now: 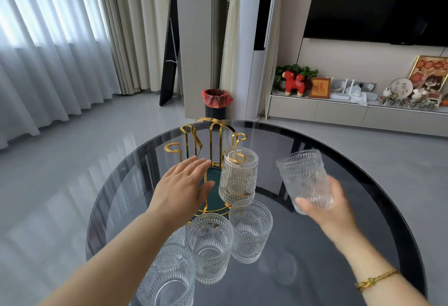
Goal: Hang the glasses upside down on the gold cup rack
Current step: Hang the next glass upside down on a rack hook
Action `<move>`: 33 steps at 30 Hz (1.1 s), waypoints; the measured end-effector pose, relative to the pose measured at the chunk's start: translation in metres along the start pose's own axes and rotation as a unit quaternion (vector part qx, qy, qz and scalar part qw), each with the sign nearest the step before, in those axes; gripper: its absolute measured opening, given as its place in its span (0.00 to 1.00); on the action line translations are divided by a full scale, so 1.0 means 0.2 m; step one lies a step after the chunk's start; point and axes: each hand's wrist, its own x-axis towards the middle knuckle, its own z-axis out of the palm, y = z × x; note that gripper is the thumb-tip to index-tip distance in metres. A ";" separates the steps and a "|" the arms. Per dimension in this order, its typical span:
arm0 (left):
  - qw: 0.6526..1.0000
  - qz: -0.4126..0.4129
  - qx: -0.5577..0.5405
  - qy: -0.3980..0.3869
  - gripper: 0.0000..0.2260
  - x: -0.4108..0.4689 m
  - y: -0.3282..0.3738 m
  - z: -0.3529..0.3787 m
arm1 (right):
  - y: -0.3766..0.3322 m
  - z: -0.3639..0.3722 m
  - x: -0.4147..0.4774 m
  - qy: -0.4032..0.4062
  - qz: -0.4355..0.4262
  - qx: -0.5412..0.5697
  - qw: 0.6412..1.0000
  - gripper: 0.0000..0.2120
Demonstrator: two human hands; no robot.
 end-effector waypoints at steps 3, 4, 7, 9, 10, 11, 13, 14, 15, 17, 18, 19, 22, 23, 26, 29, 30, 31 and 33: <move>1.000 0.005 0.003 0.000 0.20 -0.01 -0.02 -0.01 | -0.17 -0.01 0.08 0.016 -0.033 -0.031 0.999 0.31; 1.000 0.006 0.001 -0.001 0.20 -0.01 -0.03 -0.01 | -0.21 -0.01 0.11 0.025 -0.044 -0.045 0.998 0.31; 1.000 0.008 -0.007 0.001 0.19 -0.02 -0.05 -0.02 | -0.35 -0.01 0.21 0.028 -0.057 -0.100 0.993 0.30; 1.000 0.006 -0.014 0.007 0.19 -0.02 -0.06 -0.03 | -0.42 0.00 0.29 0.014 -0.048 -0.120 0.992 0.31; 1.000 0.006 -0.016 0.009 0.19 -0.02 -0.07 -0.03 | -0.46 0.00 0.32 0.005 -0.045 -0.133 0.990 0.31; 1.000 0.006 -0.019 0.010 0.19 -0.02 -0.07 -0.02 | -0.49 0.01 0.36 -0.004 -0.049 -0.154 0.987 0.32; 1.000 0.009 -0.026 0.014 0.19 -0.01 -0.09 -0.02 | -0.55 0.04 0.42 -0.027 -0.068 -0.210 0.975 0.34; 0.999 0.009 -0.029 0.015 0.19 -0.01 -0.10 -0.01 | -0.57 0.06 0.45 -0.040 -0.077 -0.229 0.970 0.35; 0.999 0.008 -0.032 0.017 0.19 -0.01 -0.11 -0.01 | -0.58 0.08 0.47 -0.053 -0.083 -0.240 0.966 0.35; 0.999 0.009 -0.037 0.026 0.18 0.00 -0.13 -0.01 | -0.61 0.12 0.50 -0.080 -0.092 -0.249 0.961 0.35; 0.999 0.010 -0.038 0.031 0.18 0.01 -0.14 -0.01 | -0.62 0.14 0.51 -0.091 -0.098 -0.255 0.958 0.35; 0.999 0.010 -0.038 0.034 0.18 0.01 -0.15 -0.02 | -0.63 0.17 0.53 -0.102 -0.105 -0.263 0.954 0.34; 0.999 0.009 -0.036 0.037 0.19 0.02 -0.19 -0.01 | -0.66 0.23 0.57 -0.135 -0.131 -0.284 0.940 0.33; 0.999 0.009 -0.037 0.038 0.19 0.02 -0.19 -0.01 | -0.67 0.25 0.58 -0.145 -0.137 -0.291 0.936 0.33; 0.998 0.018 -0.042 0.044 0.19 0.02 -0.21 0.01 | -0.68 0.32 0.61 -0.174 -0.147 -0.314 0.922 0.34; 0.997 0.025 -0.047 0.058 0.19 0.02 -0.21 0.02 | -0.68 0.39 0.65 -0.204 -0.156 -0.341 0.904 0.35; 0.996 0.026 -0.050 0.062 0.18 0.02 -0.21 0.02 | -0.68 0.41 0.66 -0.216 -0.156 -0.350 0.898 0.35; 0.996 0.027 -0.053 0.065 0.18 0.02 -0.21 0.02 | -0.67 0.44 0.66 -0.228 -0.155 -0.358 0.892 0.36; 0.996 0.030 -0.055 0.063 0.18 0.02 -0.22 0.02 | -0.67 0.48 0.67 -0.248 -0.152 -0.376 0.880 0.36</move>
